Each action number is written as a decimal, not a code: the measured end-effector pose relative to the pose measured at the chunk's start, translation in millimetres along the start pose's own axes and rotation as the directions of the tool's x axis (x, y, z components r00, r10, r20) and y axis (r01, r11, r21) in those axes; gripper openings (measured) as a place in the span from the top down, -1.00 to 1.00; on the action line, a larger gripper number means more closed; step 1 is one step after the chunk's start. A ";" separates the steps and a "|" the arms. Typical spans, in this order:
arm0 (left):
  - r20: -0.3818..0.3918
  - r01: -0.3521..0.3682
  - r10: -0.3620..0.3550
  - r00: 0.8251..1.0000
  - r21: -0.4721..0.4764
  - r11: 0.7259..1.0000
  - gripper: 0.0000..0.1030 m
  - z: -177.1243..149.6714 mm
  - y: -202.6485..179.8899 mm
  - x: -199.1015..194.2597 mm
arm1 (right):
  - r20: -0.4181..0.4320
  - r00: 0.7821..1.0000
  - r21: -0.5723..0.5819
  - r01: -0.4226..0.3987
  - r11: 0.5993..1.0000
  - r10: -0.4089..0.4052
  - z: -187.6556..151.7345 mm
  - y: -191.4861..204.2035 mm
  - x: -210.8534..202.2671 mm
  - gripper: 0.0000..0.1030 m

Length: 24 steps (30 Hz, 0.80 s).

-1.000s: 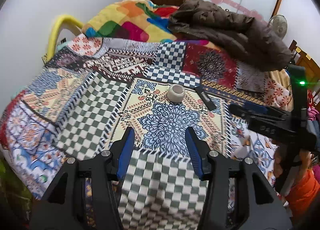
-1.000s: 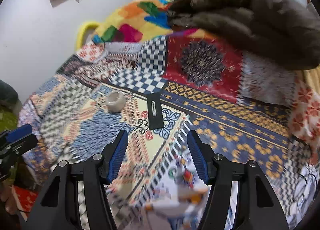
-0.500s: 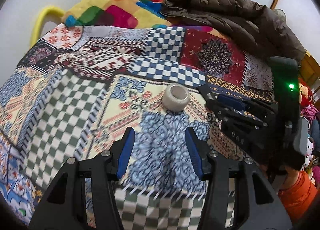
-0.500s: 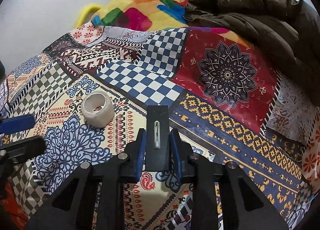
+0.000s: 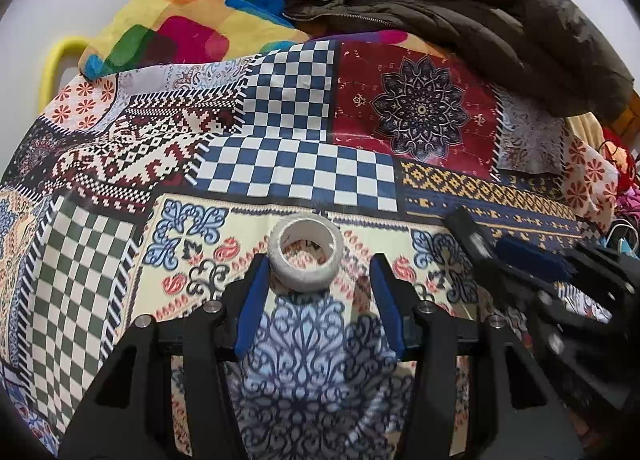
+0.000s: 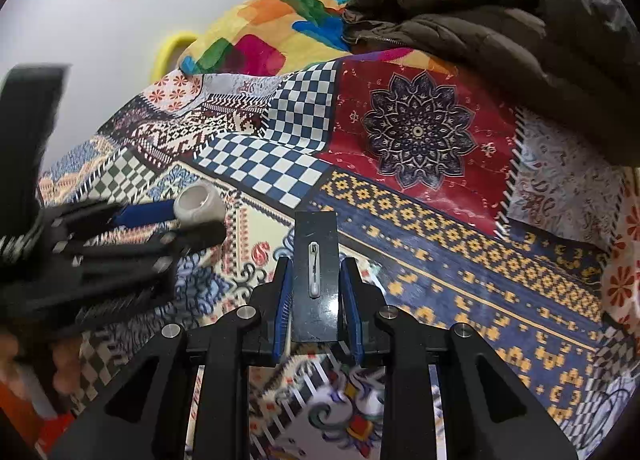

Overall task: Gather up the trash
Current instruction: 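Grasp the white tape roll with the left tool while the right tool grasps the black flat case, then carry the tape roll and black case over the white bin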

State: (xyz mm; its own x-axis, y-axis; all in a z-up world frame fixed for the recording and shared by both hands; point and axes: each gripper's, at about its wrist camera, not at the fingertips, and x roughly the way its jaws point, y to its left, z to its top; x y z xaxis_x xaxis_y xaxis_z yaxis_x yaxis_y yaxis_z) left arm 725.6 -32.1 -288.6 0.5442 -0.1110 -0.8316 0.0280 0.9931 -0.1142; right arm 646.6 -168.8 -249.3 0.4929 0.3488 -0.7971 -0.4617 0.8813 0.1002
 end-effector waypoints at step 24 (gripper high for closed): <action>0.160 -0.031 0.025 0.987 0.033 0.999 0.35 -43.6 -21.8 -186.8 | 0.088 0.996 0.016 -0.034 0.999 0.032 -8.7 37.8 -134.8 0.56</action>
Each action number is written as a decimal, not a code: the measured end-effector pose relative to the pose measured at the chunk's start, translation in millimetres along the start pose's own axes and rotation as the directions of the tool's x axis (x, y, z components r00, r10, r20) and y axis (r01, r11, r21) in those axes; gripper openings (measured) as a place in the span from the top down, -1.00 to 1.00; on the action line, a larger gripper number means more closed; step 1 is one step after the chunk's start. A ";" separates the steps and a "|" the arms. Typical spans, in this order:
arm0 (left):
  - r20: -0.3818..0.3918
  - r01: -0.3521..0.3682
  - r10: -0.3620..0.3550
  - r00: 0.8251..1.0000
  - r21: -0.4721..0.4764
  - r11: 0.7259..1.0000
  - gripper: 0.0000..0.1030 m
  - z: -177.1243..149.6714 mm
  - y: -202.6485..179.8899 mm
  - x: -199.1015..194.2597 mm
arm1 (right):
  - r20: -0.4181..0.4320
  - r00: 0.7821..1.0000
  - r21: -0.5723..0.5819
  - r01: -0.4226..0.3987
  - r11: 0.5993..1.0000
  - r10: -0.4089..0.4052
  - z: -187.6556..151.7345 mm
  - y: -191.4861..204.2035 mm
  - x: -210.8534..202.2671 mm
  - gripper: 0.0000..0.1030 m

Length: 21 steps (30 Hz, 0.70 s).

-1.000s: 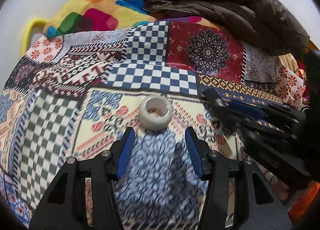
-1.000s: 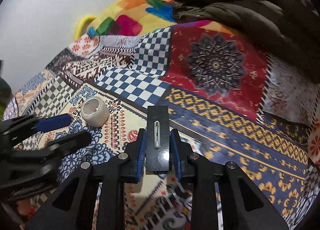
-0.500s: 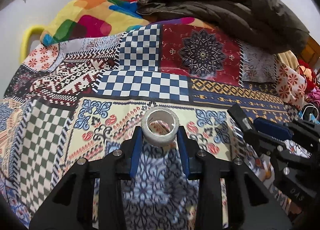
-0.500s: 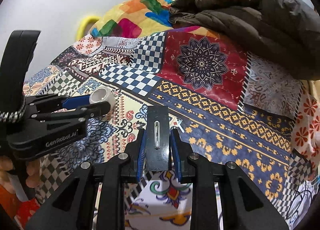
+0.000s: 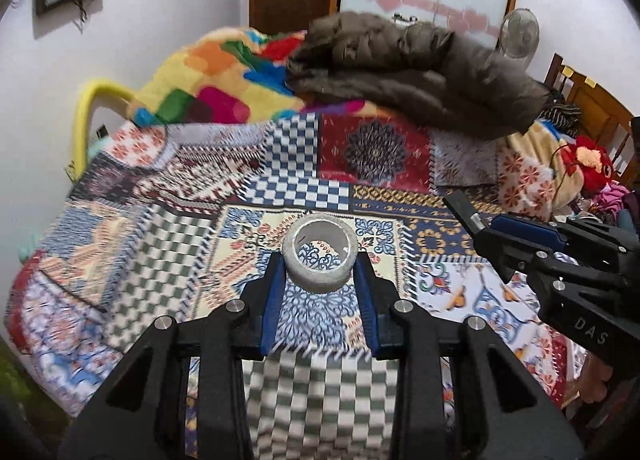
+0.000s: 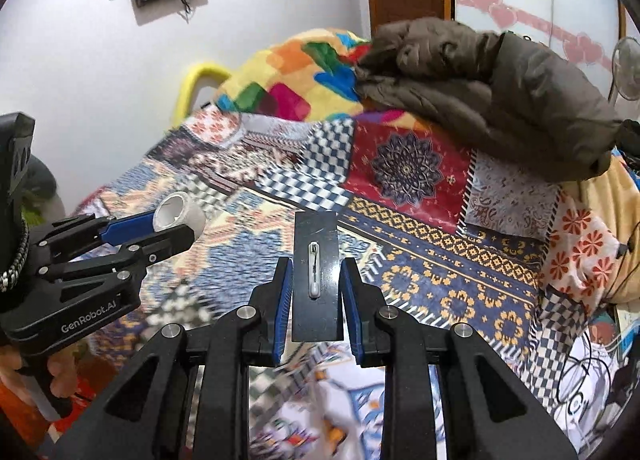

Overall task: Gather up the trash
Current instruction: 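Carry the tape roll and black case over the white bin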

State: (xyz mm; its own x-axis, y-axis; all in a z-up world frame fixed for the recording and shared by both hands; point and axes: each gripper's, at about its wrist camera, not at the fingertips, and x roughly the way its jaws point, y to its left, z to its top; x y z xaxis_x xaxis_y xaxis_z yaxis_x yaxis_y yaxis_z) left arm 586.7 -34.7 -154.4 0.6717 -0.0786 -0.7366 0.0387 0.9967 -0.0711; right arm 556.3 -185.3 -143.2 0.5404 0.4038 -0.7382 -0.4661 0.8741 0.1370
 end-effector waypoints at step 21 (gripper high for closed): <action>0.159 -0.118 0.121 0.980 -0.031 0.993 0.35 -86.6 20.8 -229.9 | 0.078 0.992 -0.111 -0.089 0.990 0.098 -43.6 133.9 -148.1 0.56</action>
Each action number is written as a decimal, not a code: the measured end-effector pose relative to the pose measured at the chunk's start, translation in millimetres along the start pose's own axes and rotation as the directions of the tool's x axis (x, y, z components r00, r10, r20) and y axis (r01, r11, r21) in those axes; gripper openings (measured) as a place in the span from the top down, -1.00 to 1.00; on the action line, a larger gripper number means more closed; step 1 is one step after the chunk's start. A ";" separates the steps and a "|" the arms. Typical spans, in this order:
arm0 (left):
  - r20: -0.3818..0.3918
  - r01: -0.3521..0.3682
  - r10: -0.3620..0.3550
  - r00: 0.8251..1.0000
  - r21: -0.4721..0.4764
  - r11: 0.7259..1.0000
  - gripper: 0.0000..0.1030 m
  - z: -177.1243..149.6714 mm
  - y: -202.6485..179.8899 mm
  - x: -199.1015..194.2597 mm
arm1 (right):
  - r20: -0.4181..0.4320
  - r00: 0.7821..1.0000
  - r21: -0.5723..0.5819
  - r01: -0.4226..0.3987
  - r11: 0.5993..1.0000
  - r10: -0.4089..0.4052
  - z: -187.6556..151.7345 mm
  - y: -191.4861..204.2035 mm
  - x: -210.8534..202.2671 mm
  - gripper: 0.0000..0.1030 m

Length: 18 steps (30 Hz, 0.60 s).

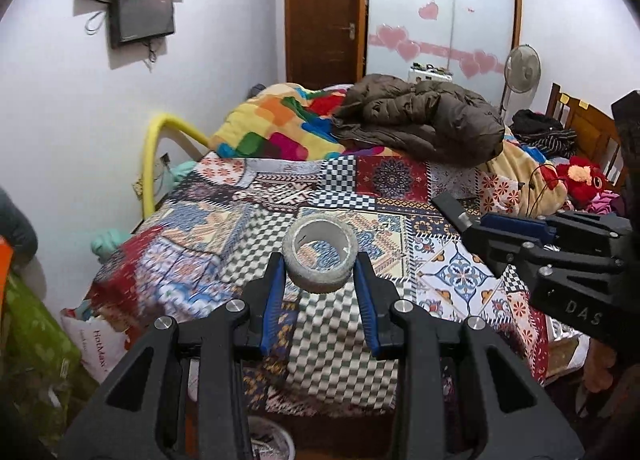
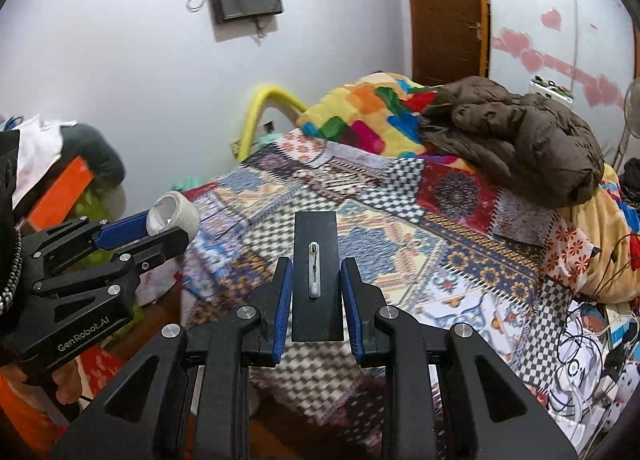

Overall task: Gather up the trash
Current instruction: 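Carry the tape roll and black case over the white bin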

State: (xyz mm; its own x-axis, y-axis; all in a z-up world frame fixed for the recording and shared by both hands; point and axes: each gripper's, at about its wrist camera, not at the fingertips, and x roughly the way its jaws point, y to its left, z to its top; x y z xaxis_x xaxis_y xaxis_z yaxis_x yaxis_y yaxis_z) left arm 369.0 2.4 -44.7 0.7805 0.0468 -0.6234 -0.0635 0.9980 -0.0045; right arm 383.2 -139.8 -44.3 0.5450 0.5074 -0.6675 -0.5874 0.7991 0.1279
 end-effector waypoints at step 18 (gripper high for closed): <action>-0.017 -0.112 0.111 0.994 -0.117 0.987 0.35 -95.0 97.8 -106.7 | -0.037 0.991 -0.153 -0.134 0.979 0.130 -40.1 138.2 -11.3 0.56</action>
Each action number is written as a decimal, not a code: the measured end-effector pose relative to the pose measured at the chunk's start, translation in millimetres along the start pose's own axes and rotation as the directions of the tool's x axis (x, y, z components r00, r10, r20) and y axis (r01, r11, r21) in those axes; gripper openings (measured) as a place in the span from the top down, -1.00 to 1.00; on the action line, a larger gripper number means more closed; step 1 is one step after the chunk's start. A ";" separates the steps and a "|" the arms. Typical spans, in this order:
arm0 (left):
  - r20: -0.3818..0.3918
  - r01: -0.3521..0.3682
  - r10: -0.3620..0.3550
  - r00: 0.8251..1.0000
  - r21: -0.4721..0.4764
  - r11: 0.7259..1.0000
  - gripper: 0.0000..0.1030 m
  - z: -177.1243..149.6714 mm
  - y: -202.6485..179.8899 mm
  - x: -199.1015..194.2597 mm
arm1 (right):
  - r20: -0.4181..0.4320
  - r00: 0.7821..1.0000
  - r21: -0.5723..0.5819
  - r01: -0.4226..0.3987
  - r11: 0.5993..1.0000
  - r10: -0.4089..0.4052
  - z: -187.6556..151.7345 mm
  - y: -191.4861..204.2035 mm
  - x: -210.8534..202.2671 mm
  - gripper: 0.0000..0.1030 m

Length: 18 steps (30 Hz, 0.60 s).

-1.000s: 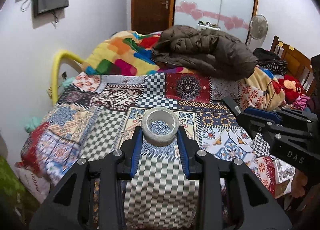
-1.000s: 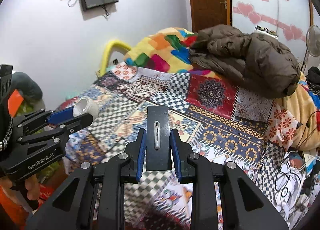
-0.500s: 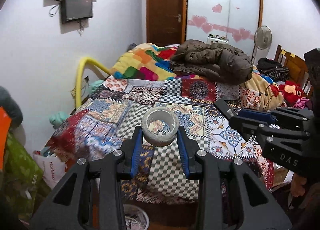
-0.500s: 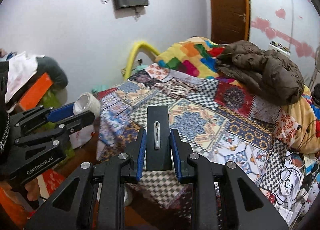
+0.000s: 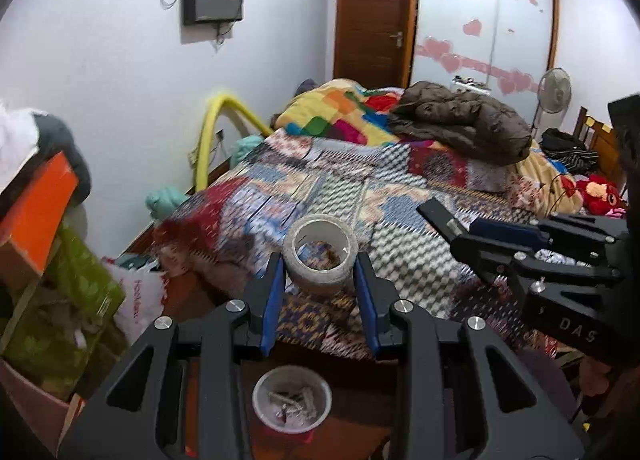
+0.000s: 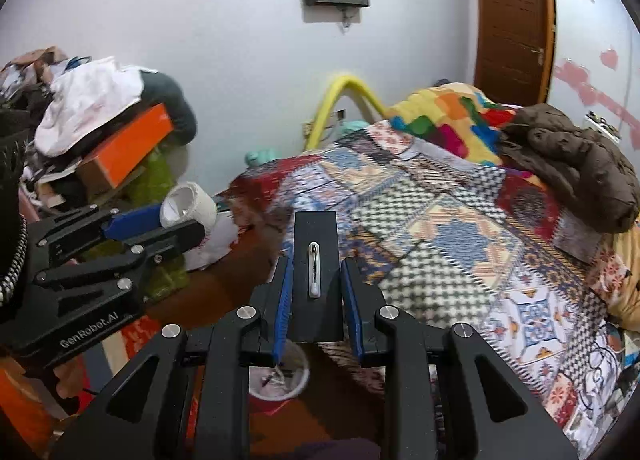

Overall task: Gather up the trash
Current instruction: 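Carry the tape roll and black case over the white bin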

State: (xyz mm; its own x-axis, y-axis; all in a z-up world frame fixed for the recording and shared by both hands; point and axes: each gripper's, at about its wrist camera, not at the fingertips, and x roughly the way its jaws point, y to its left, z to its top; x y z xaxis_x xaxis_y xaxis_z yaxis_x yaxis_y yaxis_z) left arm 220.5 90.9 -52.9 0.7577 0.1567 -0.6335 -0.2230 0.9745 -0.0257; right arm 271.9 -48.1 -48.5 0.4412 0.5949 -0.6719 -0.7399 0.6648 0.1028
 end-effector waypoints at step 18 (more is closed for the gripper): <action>-0.268 -0.034 -0.001 0.963 -0.124 0.992 0.35 -107.6 77.7 52.3 | -0.274 0.958 -0.039 -0.105 0.994 0.090 -63.6 78.8 102.5 0.56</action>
State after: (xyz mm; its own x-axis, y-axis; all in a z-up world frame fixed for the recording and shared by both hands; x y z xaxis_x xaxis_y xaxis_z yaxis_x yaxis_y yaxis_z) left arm 176.8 157.5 -171.3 0.5659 0.1073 -0.8175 -0.3227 0.9412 -0.0998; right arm 226.5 36.6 -155.9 0.2166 0.5059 -0.8350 -0.8015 0.5804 0.1437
